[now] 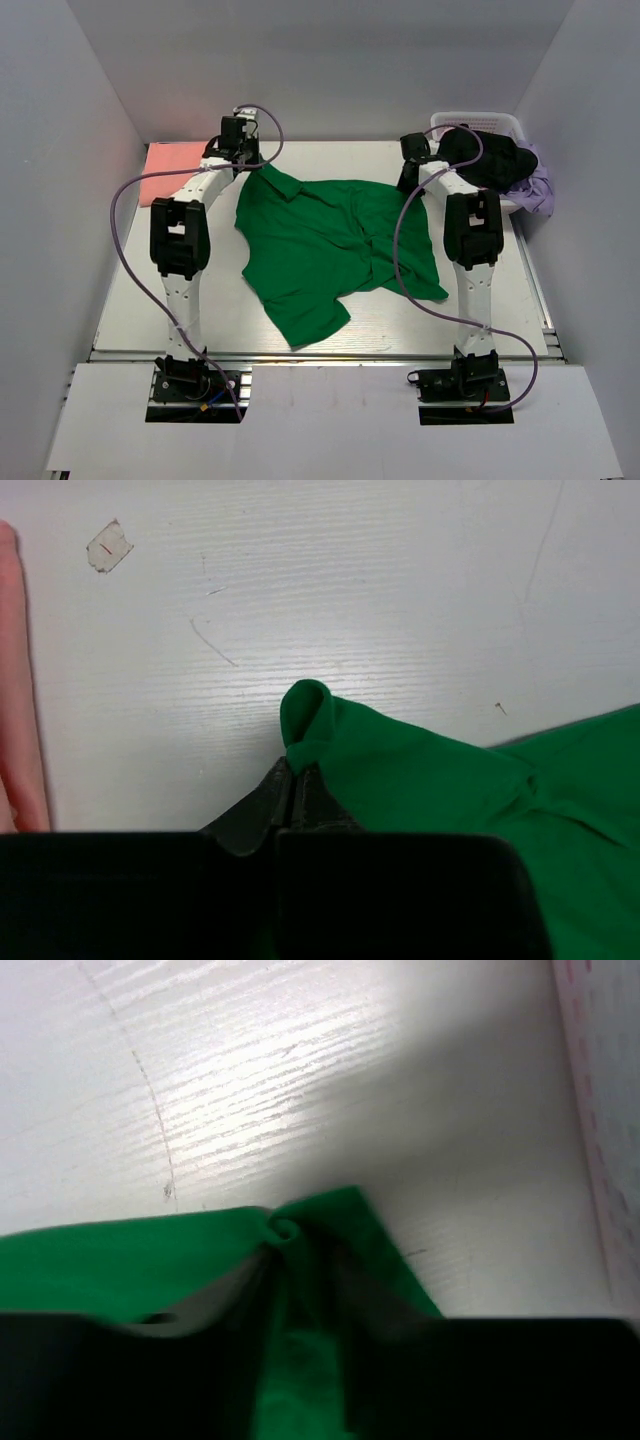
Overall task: Fold and stack the t-shirts
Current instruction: Flatten out the tshirt
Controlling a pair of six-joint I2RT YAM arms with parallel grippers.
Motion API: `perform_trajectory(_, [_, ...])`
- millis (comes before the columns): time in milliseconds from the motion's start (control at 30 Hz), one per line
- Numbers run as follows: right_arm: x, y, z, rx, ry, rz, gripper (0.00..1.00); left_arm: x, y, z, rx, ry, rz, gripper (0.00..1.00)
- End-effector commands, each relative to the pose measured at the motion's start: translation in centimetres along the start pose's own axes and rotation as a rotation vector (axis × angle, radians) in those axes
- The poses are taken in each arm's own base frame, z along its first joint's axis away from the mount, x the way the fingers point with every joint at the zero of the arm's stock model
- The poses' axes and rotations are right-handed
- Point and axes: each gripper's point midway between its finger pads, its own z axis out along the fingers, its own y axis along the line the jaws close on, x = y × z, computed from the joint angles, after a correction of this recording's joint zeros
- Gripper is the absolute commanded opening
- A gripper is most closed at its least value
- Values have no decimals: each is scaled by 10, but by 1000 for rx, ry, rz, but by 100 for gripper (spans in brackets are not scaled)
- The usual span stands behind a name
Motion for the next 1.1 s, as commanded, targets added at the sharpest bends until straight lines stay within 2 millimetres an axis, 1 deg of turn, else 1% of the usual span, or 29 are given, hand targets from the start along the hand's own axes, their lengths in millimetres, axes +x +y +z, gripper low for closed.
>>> perform_trajectory(0, [14,8,13,-47,43,18,28,-42,-3,-40,24,-102,15,0])
perform_trajectory(33, [8,10,12,-59,21,11,10,-48,-2,-44,17,-122,14,0])
perform_trajectory(67, [4,11,9,-63,6,-1,3,-47,-2,-46,17,-120,14,0])
perform_trajectory(100, [1,13,8,-70,-2,-4,0,-55,-2,-53,18,-138,25,0])
perform_trajectory(133, [-5,14,6,-77,-24,-12,0,-62,-3,-58,19,-158,25,0])
perform_trajectory(167, [-18,18,-5,-98,-57,-37,0,-66,-4,-62,20,-172,25,0])
perform_trajectory(200, [-25,18,-10,-103,-79,-39,0,-67,-3,-66,20,-177,36,0])
perform_trajectory(233, [-47,22,-29,-130,-150,-73,0,-80,-5,-80,23,-219,36,0])
perform_trajectory(300, [-61,27,-46,-160,-200,-92,0,-93,-8,-96,37,-263,29,0])
perform_trajectory(333, [-74,28,-62,-178,-257,-110,0,-96,-8,-103,39,-287,29,0])
perform_trajectory(367, [-79,29,-71,-189,-281,-113,0,-102,-9,-112,43,-313,20,0])
perform_trajectory(400, [-104,29,-110,-219,-363,-104,0,-120,-11,-141,48,-379,21,0])
perform_trajectory(433, [-100,27,-112,-229,-382,-120,0,-122,-7,-149,24,-406,5,0])
perform_trajectory(467, [-113,24,-138,-246,-434,-110,0,-126,-5,-162,13,-433,1,0])
perform_trajectory(500, [-122,21,-161,-262,-483,-107,0,-134,-5,-187,17,-471,1,0])
perform_trajectory(533, [-122,20,-172,-274,-494,-111,0,-137,-8,-200,12,-492,1,0])
perform_trajectory(567, [-112,15,-173,-272,-483,-139,0,-143,-6,-214,-2,-524,-5,0])
perform_trajectory(600, [-126,16,-213,-330,-553,-132,0,-148,-4,-228,-10,-554,-9,0])
perform_trajectory(633, [-126,16,-224,-349,-565,-140,0,-152,-5,-255,-6,-595,-10,0])
perform_trajectory(667, [-121,11,-236,-363,-575,-145,0,-156,-5,-268,-3,-622,-12,0])
perform_trajectory(700, [-124,8,-258,-388,-609,-145,0,-153,-3,-277,-11,-632,-15,0])
perform_trajectory(733, [-124,6,-267,-397,-623,-143,0,-156,-3,-290,-6,-654,-25,0])
perform_trajectory(767, [-120,1,-282,-414,-639,-148,0,-166,-4,-321,1,-714,-27,0])
perform_trajectory(833, [-127,-8,-330,-457,-734,-137,0,-166,-4,-342,5,-748,-29,0])
perform_trajectory(867, [-122,-9,-336,-472,-740,-147,0,-169,-4,-357,8,-776,-30,0])
perform_trajectory(900, [-125,-18,-370,-498,-810,-139,0,-172,-7,-381,24,-814,-27,0])
perform_trajectory(1000, [-117,-22,-400,-553,-855,-168,0,-178,-8,-416,35,-876,-16,0])
perform_trajectory(1033, [-117,-29,-428,-575,-910,-166,0,-177,-10,-432,48,-900,-12,0])
perform_trajectory(1067, [-114,-30,-439,-598,-921,-180,0,-181,-12,-447,57,-929,0,0])
